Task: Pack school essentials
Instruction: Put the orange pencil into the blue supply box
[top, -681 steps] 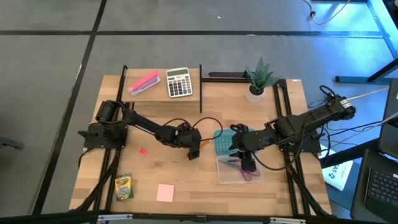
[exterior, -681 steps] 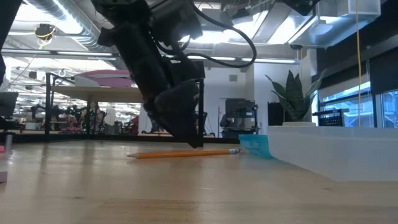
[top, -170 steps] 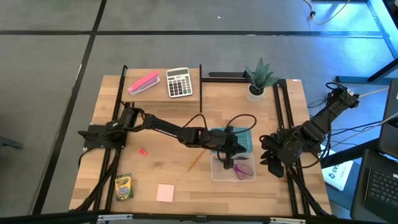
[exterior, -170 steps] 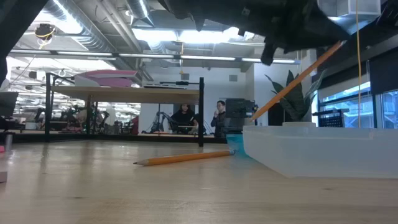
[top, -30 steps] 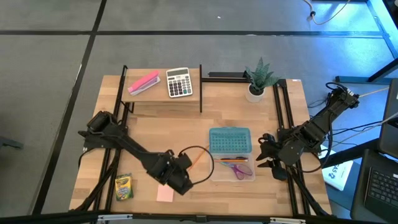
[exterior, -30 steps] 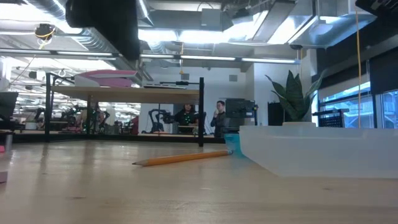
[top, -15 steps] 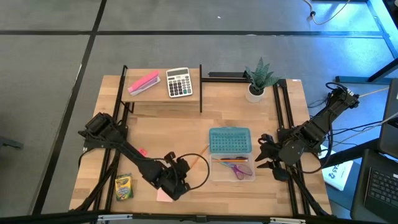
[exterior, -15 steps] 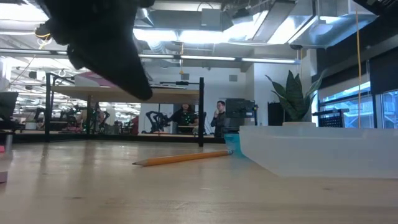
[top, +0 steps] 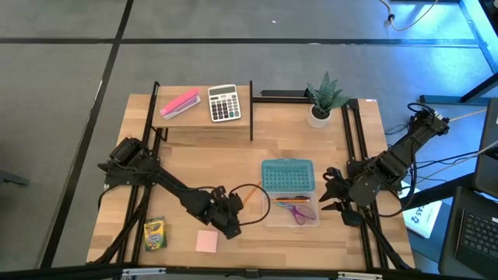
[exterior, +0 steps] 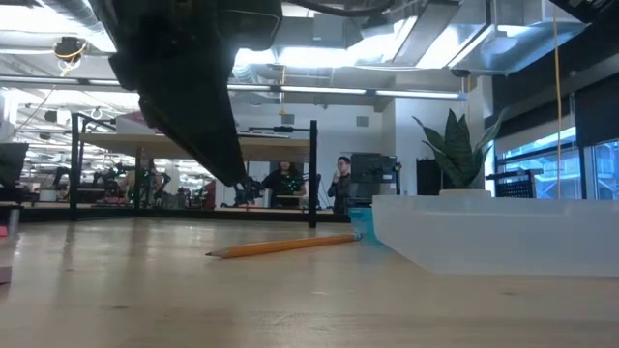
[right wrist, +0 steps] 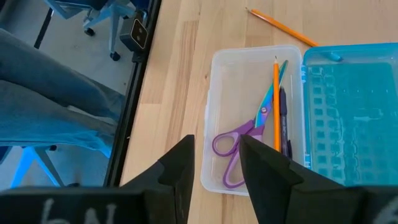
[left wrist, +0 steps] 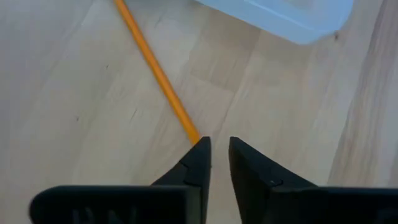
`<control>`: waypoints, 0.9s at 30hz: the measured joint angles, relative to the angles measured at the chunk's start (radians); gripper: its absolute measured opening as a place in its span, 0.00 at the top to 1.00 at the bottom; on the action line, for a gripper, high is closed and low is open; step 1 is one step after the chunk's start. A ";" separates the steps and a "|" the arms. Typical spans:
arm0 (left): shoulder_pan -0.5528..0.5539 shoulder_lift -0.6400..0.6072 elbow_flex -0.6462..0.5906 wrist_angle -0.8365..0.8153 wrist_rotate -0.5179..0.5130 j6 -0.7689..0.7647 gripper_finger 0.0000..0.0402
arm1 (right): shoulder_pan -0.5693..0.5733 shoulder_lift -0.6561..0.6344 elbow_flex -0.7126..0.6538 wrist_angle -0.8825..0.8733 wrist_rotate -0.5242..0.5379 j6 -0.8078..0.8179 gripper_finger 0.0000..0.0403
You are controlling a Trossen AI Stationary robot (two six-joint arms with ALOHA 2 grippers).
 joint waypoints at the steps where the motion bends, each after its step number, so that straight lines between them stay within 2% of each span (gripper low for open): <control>1: 0.001 0.000 0.000 0.000 0.002 0.016 0.86 | 0.000 0.000 0.000 0.000 0.000 0.000 0.68; 6: 0.017 0.000 0.000 0.000 0.006 0.054 0.81 | 0.000 0.000 0.000 0.000 0.000 0.001 0.68; 13: 0.042 0.000 -0.010 0.005 0.005 0.054 0.81 | 0.000 0.000 0.000 0.000 0.000 0.000 0.68; 20: 0.046 0.000 -0.093 0.117 0.003 0.030 0.81 | 0.000 0.000 0.000 0.000 0.000 0.001 0.68; 27: 0.046 0.001 -0.103 0.138 0.002 0.028 0.81 | 0.000 0.000 0.000 -0.001 0.000 0.001 0.68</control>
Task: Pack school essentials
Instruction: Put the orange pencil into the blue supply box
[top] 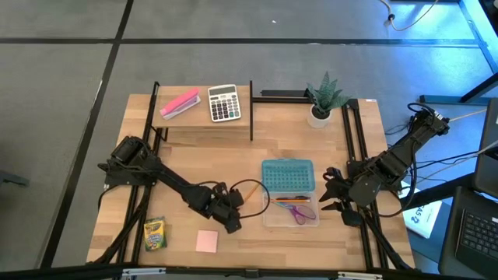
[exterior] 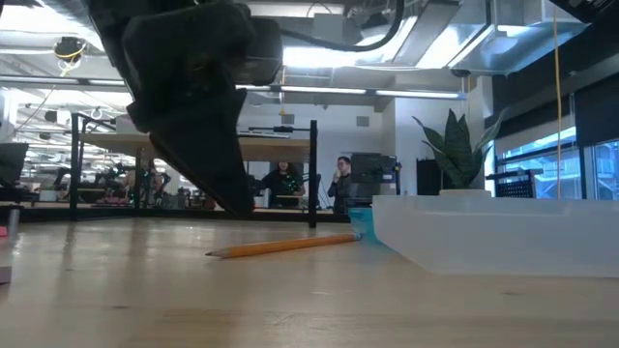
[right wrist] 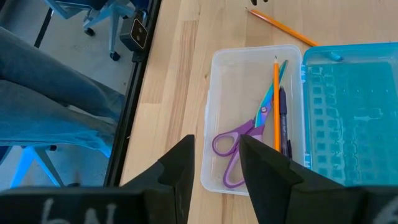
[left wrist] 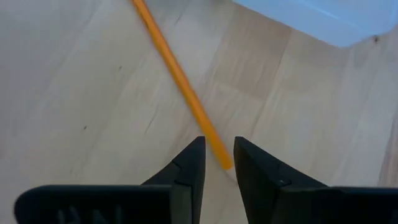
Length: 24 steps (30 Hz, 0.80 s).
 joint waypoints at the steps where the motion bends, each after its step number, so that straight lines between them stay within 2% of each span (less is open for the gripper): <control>1: 0.000 0.000 0.000 0.004 -0.003 0.000 0.81 | 0.000 0.000 0.000 0.000 0.000 0.000 0.68; 8: 0.000 0.003 0.000 0.026 -0.057 -0.024 0.81 | 0.000 0.000 0.000 -0.001 0.007 -0.002 0.68; 24: 0.000 0.039 0.000 0.066 -0.106 -0.017 0.81 | 0.000 0.000 0.000 -0.004 0.011 -0.006 0.68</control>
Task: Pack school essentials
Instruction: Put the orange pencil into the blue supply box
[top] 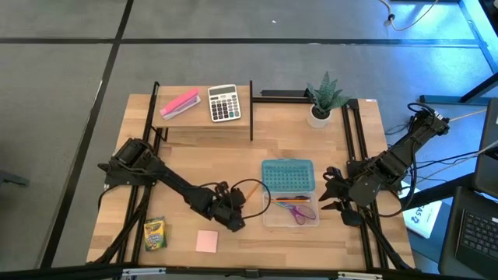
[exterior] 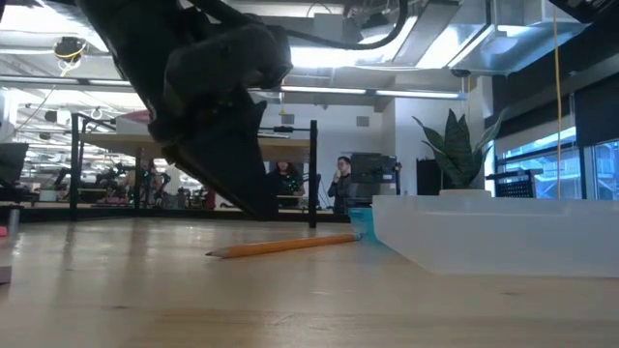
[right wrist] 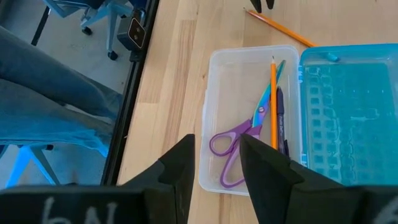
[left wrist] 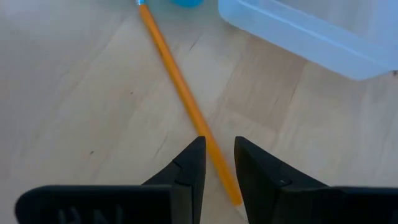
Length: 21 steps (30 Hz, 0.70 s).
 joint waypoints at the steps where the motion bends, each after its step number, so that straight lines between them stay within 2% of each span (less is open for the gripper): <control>1: 0.000 0.005 0.000 0.005 -0.002 -0.002 0.81 | 0.000 0.000 0.000 0.000 0.003 0.000 0.68; 6: 0.000 0.028 0.003 0.062 -0.003 -0.001 0.81 | 0.000 0.000 0.000 -0.003 0.023 0.000 0.68; 14: -0.005 0.029 0.000 0.041 -0.069 0.022 0.81 | 0.000 0.000 0.000 -0.026 0.024 0.004 0.68; 21: 0.001 0.034 0.000 0.039 -0.017 -0.008 0.81 | 0.000 0.000 0.000 -0.030 0.025 0.003 0.68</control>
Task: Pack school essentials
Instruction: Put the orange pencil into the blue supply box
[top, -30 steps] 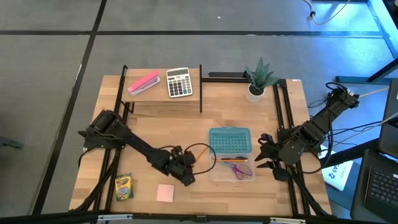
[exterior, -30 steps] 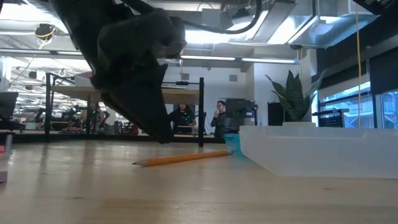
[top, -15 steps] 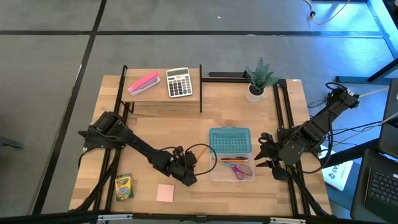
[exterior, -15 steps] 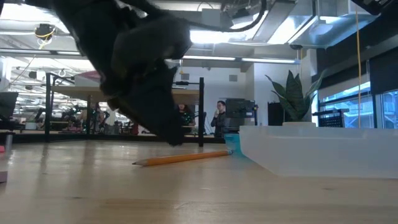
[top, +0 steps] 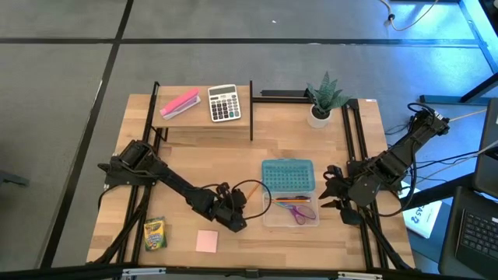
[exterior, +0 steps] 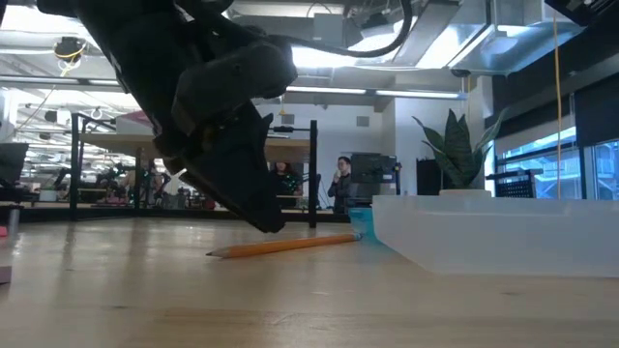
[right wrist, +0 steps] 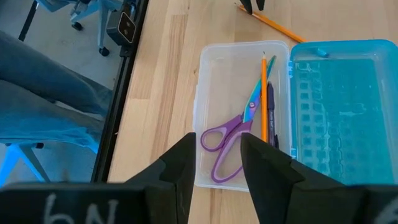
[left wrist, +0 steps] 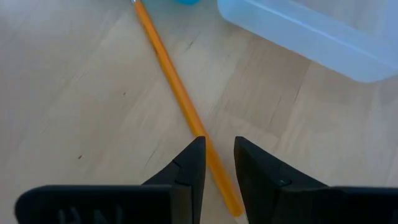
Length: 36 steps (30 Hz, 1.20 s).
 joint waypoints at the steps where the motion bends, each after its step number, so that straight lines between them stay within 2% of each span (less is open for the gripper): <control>1: 0.000 0.000 0.000 -0.001 0.000 0.001 0.81 | 0.000 0.000 0.000 -0.001 0.000 0.000 0.68; 9: 0.005 0.000 0.000 -0.027 0.002 0.001 0.81 | 0.000 0.000 0.000 -0.008 0.000 0.000 0.68; 14: 0.028 0.000 0.000 -0.027 0.067 0.005 0.81 | 0.000 0.000 0.000 -0.007 0.000 -0.001 0.68; 26: 0.052 0.000 0.000 -0.027 0.124 0.031 0.81 | 0.000 0.000 0.000 -0.007 -0.001 -0.001 0.68; 36: 0.052 0.000 -0.007 -0.023 0.126 0.032 0.81 | 0.000 0.000 0.000 -0.008 -0.002 -0.001 0.68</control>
